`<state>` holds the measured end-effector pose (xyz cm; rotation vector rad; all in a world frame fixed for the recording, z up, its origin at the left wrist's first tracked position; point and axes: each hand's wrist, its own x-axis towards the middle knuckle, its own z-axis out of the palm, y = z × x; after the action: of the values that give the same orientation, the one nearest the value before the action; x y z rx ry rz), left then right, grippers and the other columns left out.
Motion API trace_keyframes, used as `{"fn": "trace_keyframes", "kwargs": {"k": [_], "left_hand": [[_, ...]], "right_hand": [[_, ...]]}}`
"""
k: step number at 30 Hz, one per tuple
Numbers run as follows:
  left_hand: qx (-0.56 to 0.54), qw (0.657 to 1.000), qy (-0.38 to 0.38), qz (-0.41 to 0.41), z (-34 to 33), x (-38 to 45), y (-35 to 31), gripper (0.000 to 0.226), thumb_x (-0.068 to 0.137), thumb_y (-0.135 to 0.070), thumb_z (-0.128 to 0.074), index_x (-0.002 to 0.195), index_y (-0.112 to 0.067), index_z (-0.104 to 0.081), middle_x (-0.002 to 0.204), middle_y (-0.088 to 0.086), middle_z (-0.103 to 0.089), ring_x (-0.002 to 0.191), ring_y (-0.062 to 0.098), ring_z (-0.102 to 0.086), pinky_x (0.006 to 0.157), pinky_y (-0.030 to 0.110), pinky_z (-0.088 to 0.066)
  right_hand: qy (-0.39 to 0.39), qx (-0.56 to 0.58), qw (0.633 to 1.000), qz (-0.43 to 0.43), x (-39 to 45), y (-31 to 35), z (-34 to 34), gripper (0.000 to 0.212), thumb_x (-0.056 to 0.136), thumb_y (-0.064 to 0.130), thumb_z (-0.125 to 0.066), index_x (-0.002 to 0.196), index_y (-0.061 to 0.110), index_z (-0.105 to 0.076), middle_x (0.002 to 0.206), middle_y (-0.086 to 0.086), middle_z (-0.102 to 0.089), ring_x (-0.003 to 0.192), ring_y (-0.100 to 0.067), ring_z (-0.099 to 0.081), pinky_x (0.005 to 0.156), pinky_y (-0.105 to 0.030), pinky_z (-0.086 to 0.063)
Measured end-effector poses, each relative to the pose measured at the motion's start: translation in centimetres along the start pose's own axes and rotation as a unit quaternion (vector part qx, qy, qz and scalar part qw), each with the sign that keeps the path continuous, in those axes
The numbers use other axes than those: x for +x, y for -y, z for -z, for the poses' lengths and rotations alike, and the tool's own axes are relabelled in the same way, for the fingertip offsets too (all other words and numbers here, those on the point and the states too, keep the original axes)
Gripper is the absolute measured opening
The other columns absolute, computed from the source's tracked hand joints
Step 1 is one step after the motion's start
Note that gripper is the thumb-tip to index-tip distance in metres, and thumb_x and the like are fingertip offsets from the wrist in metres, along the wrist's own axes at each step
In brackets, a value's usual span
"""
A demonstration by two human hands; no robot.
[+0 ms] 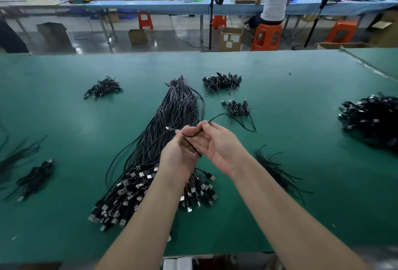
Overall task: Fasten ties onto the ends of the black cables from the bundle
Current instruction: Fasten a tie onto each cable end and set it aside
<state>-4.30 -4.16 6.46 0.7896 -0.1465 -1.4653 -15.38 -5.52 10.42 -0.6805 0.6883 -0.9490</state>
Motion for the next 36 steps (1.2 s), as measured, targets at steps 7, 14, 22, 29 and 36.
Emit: {"fn": "trace_keyframes", "kwargs": {"k": [7, 14, 22, 29, 36], "left_hand": [[-0.008, 0.998, -0.025, -0.058, -0.7, 0.3, -1.1, 0.033, 0.109, -0.024, -0.039, 0.123, 0.001, -0.056, 0.121, 0.017, -0.070, 0.103, 0.036, -0.072, 0.082, 0.046, -0.061], [-0.014, 0.997, 0.018, -0.074, -1.1, 0.6, -1.9, 0.044, 0.111, -0.032, -0.030, 0.124, 0.002, -0.055, 0.120, 0.024, -0.070, 0.107, 0.037, -0.071, 0.077, 0.049, -0.062], [0.010, 0.994, 0.086, -0.073, -0.1, 0.5, -1.7, 0.040, 0.110, -0.032, -0.032, 0.137, -0.008, -0.049, 0.123, 0.023, -0.068, 0.113, 0.041, -0.067, 0.083, 0.052, -0.060], [0.017, 0.991, 0.108, -0.082, -0.3, 0.2, -2.4, 0.042, 0.109, -0.033, -0.033, 0.140, -0.009, -0.048, 0.123, 0.027, -0.067, 0.114, 0.044, -0.066, 0.086, 0.051, -0.059], [0.110, 0.977, 0.169, -0.073, -0.6, -0.9, -2.2, 0.048, 0.100, -0.038, -0.045, 0.138, -0.011, -0.055, 0.132, 0.023, -0.064, 0.122, 0.043, -0.062, 0.100, 0.052, -0.053]], "right_hand": [[0.002, 0.072, 0.997, 0.005, -0.8, -1.6, 1.5, 0.023, 0.106, 0.012, -0.046, 0.106, -0.003, -0.063, 0.112, -0.021, -0.073, 0.100, -0.027, -0.073, 0.085, -0.031, -0.060], [-0.014, 0.134, 0.990, -0.040, -1.5, -3.2, 2.0, 0.025, 0.105, 0.010, -0.046, 0.092, 0.000, -0.064, 0.107, -0.019, -0.075, 0.096, -0.027, -0.075, 0.077, -0.035, -0.063], [-0.064, 0.136, 0.985, -0.083, -1.4, -3.1, 2.3, 0.015, 0.101, 0.011, -0.057, 0.102, 0.000, -0.067, 0.095, -0.013, -0.077, 0.080, -0.020, -0.077, 0.066, -0.031, -0.062], [-0.102, 0.122, 0.976, -0.148, -1.4, -3.2, 2.7, 0.007, 0.092, 0.003, -0.067, 0.090, -0.003, -0.070, 0.086, -0.015, -0.076, 0.071, -0.019, -0.076, 0.058, -0.031, -0.061], [-0.046, 0.064, 0.968, -0.237, -0.7, -3.4, 2.9, 0.011, 0.075, 0.010, -0.076, 0.074, 0.000, -0.079, 0.088, -0.009, -0.077, 0.076, -0.019, -0.076, 0.065, -0.032, -0.062]]}}
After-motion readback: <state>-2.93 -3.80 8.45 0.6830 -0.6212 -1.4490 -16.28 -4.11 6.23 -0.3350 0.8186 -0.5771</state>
